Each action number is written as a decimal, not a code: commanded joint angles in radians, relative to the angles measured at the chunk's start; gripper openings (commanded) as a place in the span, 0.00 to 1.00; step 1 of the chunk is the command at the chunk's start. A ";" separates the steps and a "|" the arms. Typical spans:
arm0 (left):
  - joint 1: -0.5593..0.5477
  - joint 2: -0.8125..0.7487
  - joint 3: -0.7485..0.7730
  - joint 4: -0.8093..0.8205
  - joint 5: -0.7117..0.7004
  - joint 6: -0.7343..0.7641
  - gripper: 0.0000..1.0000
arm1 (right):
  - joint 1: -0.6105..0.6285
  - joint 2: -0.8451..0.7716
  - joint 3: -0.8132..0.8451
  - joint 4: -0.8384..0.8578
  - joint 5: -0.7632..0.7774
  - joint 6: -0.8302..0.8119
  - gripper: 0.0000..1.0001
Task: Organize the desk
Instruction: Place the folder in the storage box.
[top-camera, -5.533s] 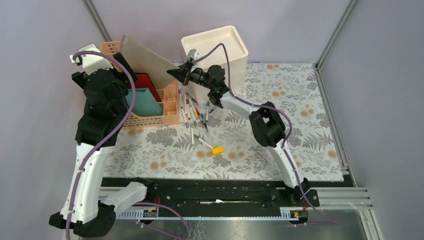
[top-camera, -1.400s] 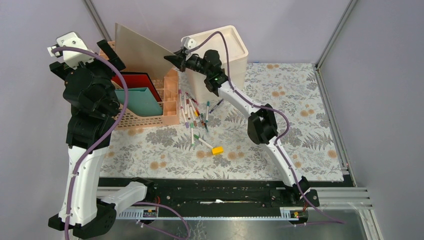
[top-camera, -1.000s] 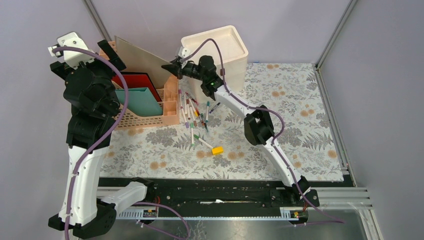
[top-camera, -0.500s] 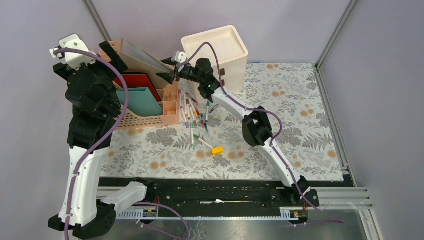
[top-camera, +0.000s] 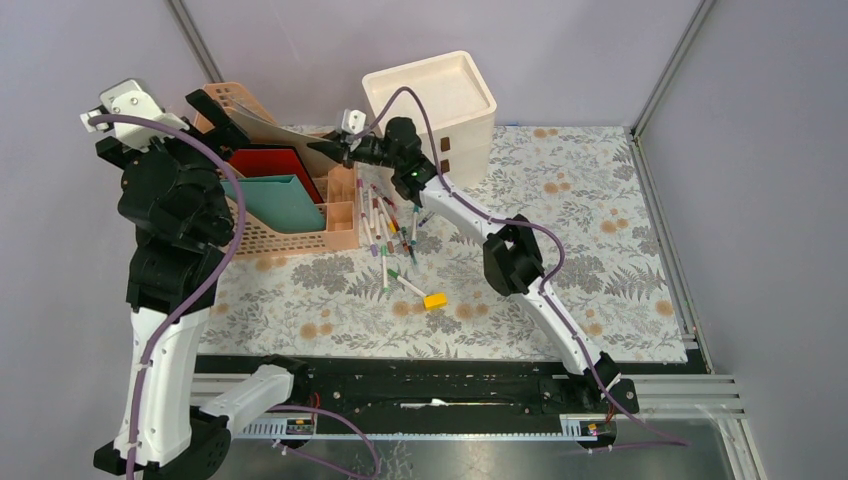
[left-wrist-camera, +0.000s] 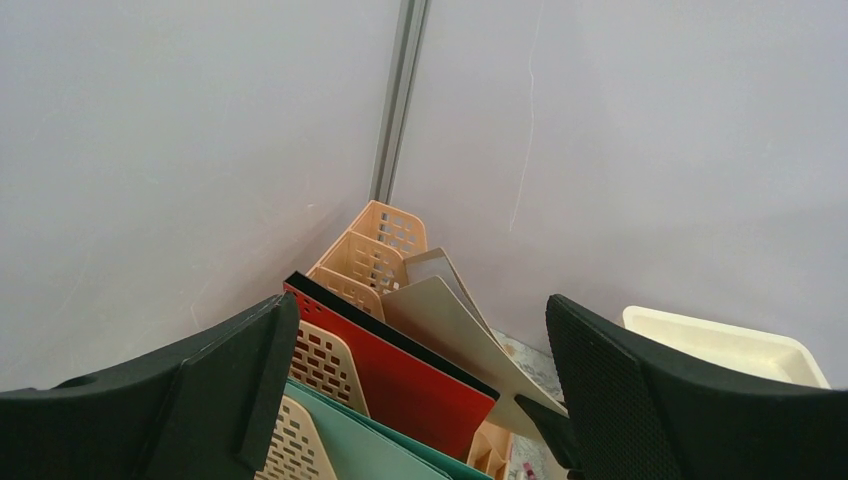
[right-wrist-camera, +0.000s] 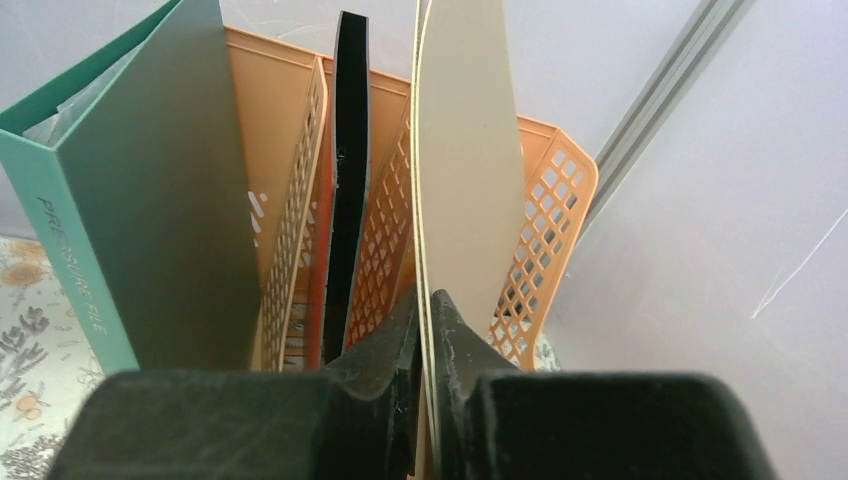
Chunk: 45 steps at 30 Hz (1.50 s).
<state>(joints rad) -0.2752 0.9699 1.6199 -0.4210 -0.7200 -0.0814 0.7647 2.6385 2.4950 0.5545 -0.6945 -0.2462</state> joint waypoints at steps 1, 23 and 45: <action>0.004 -0.015 -0.008 0.019 0.027 -0.018 0.99 | 0.022 -0.112 0.085 -0.041 -0.084 -0.126 0.01; 0.144 0.301 0.156 -0.207 0.352 -0.516 0.99 | 0.010 -0.167 -0.071 -0.038 -0.020 -0.077 0.78; 0.339 0.581 0.314 -0.445 0.608 -0.856 0.99 | 0.002 -0.122 -0.026 -0.074 -0.037 -0.005 0.68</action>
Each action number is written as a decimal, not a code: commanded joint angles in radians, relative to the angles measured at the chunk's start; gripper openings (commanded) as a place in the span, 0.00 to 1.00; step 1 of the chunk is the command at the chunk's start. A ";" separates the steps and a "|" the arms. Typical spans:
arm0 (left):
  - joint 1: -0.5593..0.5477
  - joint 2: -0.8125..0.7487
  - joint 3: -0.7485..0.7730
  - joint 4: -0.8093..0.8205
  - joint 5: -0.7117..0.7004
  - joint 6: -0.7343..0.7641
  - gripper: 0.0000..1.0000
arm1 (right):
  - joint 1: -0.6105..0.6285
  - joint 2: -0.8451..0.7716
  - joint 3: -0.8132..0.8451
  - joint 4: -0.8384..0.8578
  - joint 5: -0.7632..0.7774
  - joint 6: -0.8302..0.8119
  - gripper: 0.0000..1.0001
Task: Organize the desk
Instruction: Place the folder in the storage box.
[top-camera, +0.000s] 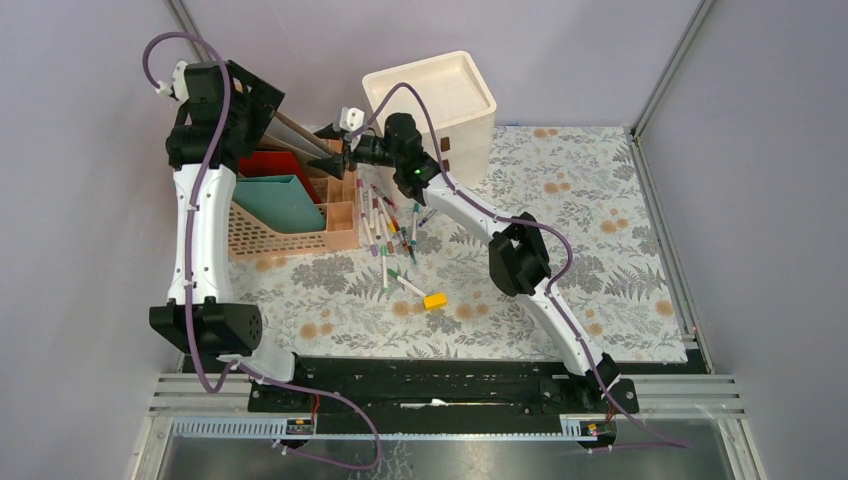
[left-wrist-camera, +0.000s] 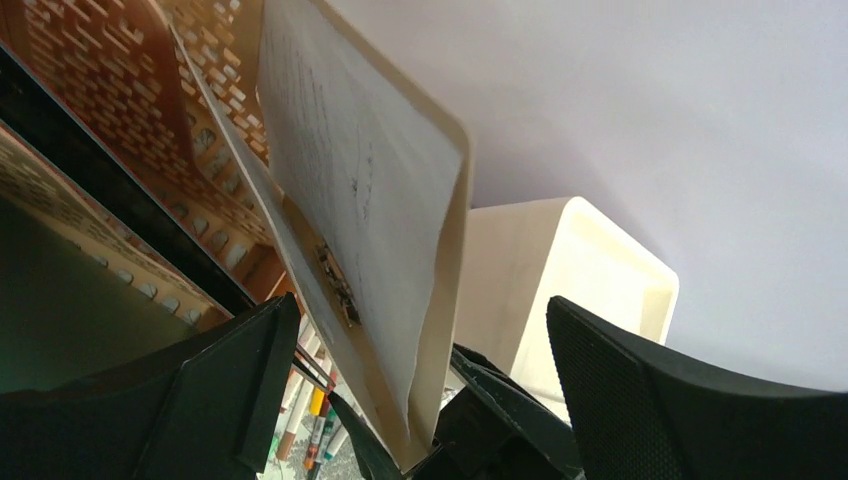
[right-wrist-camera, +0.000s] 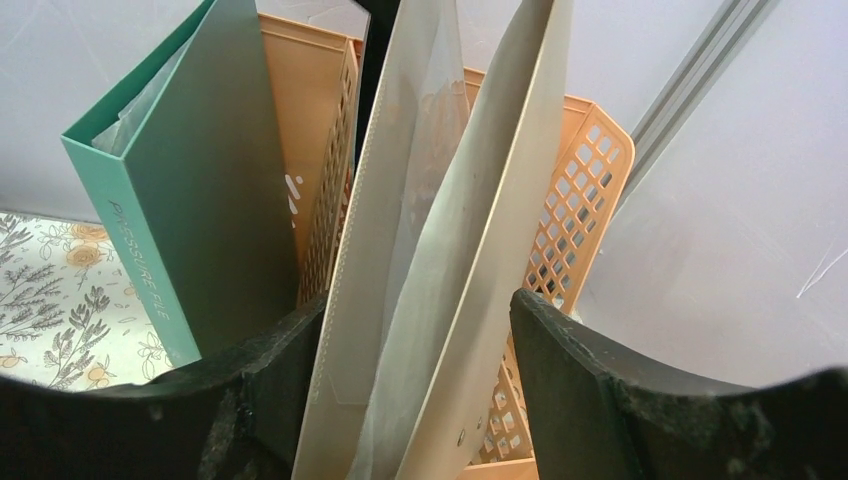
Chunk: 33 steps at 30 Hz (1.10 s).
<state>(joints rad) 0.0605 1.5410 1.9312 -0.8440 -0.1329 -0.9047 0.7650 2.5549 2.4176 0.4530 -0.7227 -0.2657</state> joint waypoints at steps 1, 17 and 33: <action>0.003 0.010 -0.009 -0.023 0.015 -0.036 0.98 | 0.002 -0.038 0.052 0.028 -0.010 0.014 0.67; 0.002 0.068 -0.023 -0.028 -0.013 -0.083 0.67 | 0.020 -0.048 0.035 0.058 -0.029 0.008 0.32; 0.056 0.079 0.045 -0.057 0.055 -0.199 0.00 | -0.011 -0.179 -0.077 0.184 -0.025 0.188 0.94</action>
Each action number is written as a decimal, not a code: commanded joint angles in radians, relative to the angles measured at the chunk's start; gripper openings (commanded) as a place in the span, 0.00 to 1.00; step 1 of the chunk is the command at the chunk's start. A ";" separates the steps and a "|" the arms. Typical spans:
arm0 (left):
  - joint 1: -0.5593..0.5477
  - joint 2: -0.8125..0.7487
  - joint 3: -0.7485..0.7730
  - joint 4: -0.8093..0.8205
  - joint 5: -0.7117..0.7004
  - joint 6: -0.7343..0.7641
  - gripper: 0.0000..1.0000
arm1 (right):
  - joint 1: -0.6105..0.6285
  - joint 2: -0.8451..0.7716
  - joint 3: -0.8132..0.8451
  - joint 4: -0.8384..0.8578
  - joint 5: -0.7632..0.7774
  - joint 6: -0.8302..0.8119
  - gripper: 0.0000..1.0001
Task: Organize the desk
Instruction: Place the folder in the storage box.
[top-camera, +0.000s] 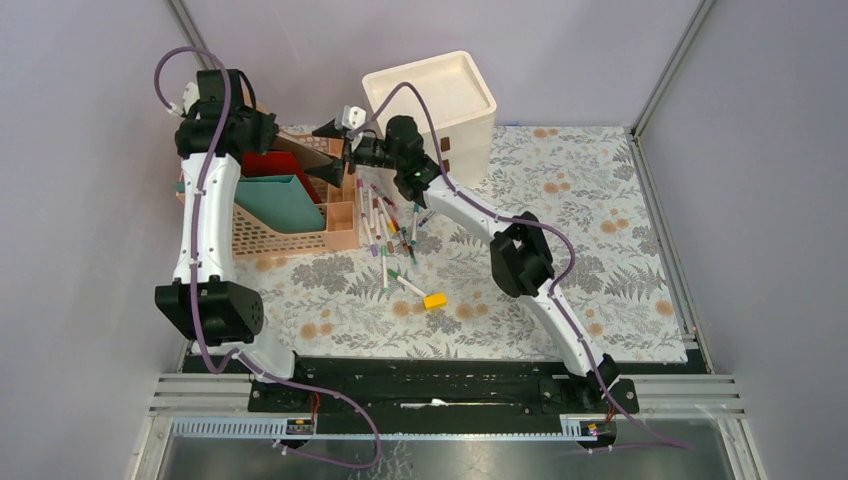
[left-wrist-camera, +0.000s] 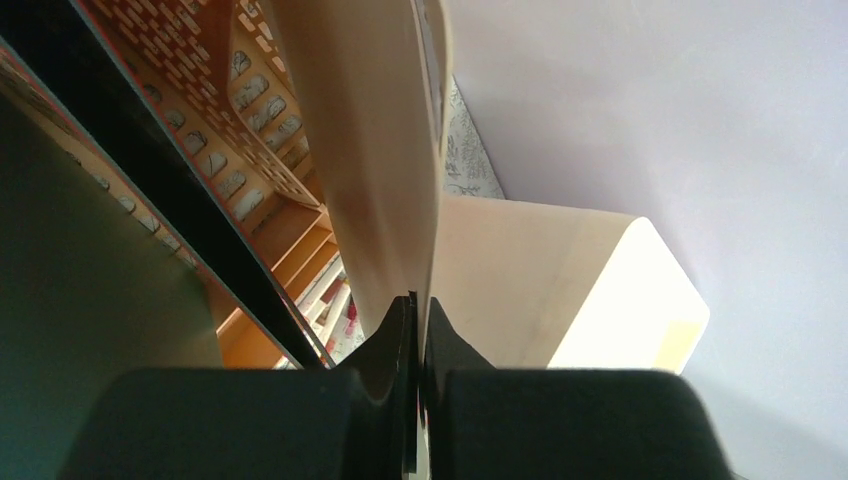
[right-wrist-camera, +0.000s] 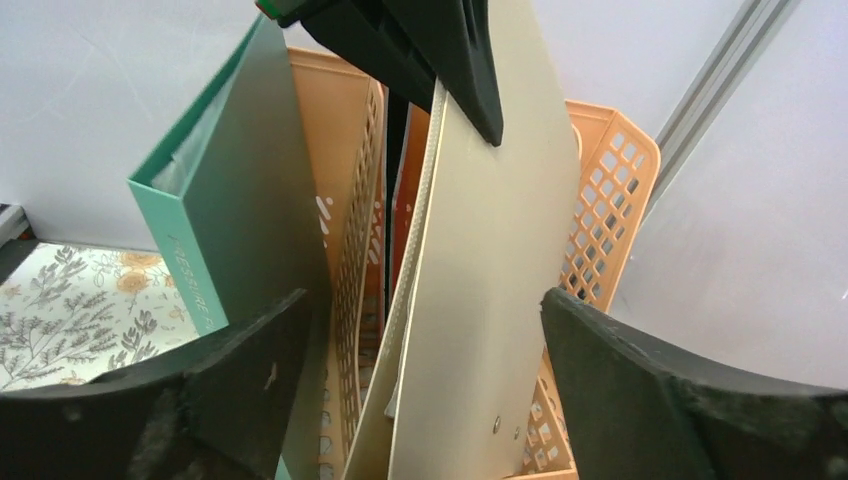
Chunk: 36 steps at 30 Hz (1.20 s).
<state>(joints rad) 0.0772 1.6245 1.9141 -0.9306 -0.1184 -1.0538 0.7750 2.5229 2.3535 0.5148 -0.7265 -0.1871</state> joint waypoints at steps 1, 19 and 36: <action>0.054 -0.007 0.067 0.029 0.056 -0.065 0.00 | -0.034 -0.162 -0.014 0.135 -0.038 0.153 0.98; 0.260 0.012 0.084 0.037 0.340 -0.392 0.00 | -0.173 -0.349 -0.091 0.343 -0.236 0.688 0.99; 0.237 0.031 0.428 -0.015 0.326 -0.452 0.00 | -0.220 -0.396 -0.179 0.416 -0.244 0.779 1.00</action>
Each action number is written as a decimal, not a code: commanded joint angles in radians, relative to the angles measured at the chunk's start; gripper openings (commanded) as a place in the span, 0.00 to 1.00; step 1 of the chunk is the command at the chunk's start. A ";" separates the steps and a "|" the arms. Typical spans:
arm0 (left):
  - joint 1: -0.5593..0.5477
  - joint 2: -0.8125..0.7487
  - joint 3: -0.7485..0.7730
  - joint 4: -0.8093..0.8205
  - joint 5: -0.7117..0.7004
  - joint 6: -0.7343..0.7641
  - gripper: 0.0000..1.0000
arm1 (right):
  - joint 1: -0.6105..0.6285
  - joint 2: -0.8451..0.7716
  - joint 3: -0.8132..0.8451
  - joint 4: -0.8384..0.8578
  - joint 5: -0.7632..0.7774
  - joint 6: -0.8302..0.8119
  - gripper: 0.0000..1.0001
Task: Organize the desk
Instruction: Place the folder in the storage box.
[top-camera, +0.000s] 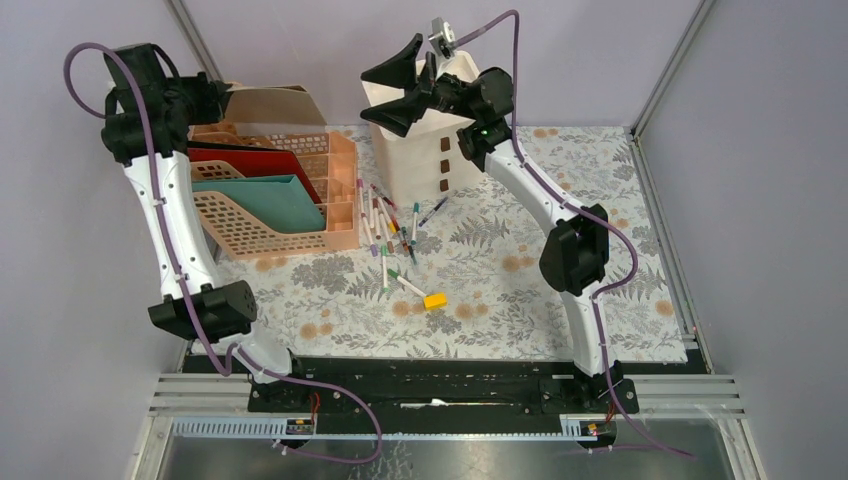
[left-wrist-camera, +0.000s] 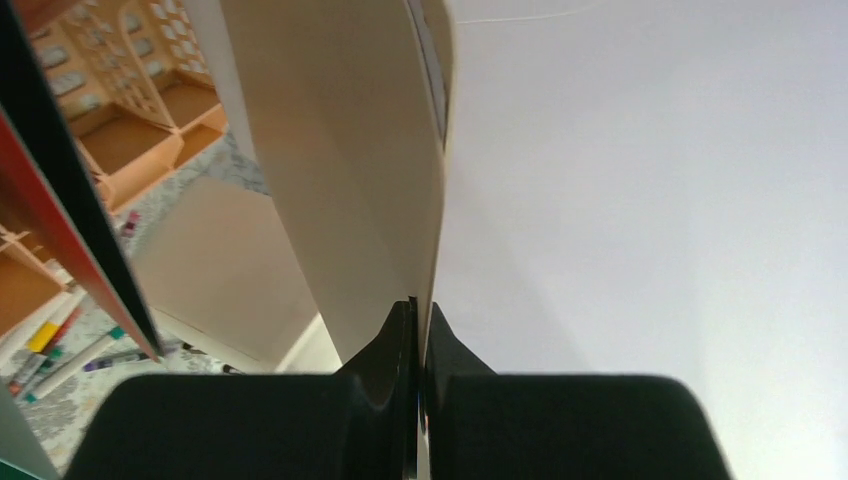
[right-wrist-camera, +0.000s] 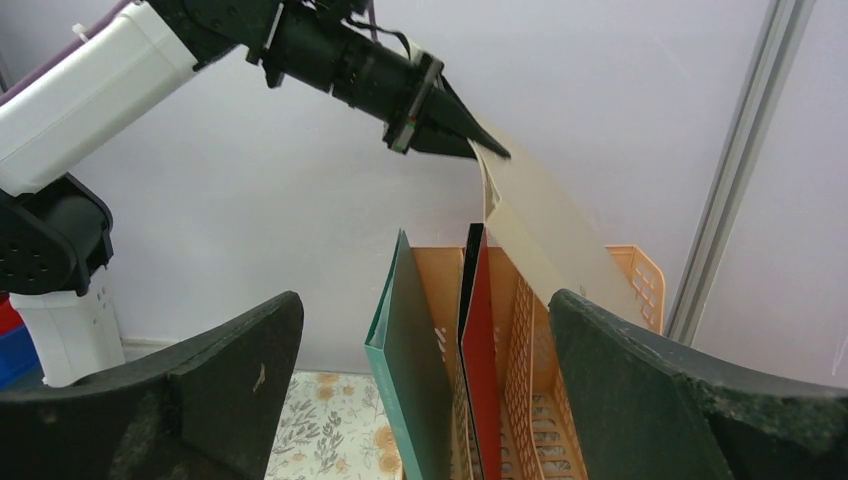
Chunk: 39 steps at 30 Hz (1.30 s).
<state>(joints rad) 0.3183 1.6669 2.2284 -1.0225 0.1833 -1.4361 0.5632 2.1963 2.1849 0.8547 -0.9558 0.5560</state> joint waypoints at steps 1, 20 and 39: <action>-0.004 -0.016 0.122 0.086 0.029 -0.077 0.00 | -0.009 -0.073 -0.013 0.080 -0.015 0.038 1.00; -0.010 -0.196 0.054 0.124 0.011 -0.156 0.00 | -0.043 -0.070 -0.051 0.151 -0.020 0.105 0.99; -0.020 -0.351 -0.145 -0.015 -0.036 -0.189 0.00 | -0.062 -0.078 -0.086 0.205 -0.017 0.155 0.99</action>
<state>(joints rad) 0.3008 1.3640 2.0842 -1.0660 0.1696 -1.5917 0.5072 2.1937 2.0956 0.9878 -0.9630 0.6907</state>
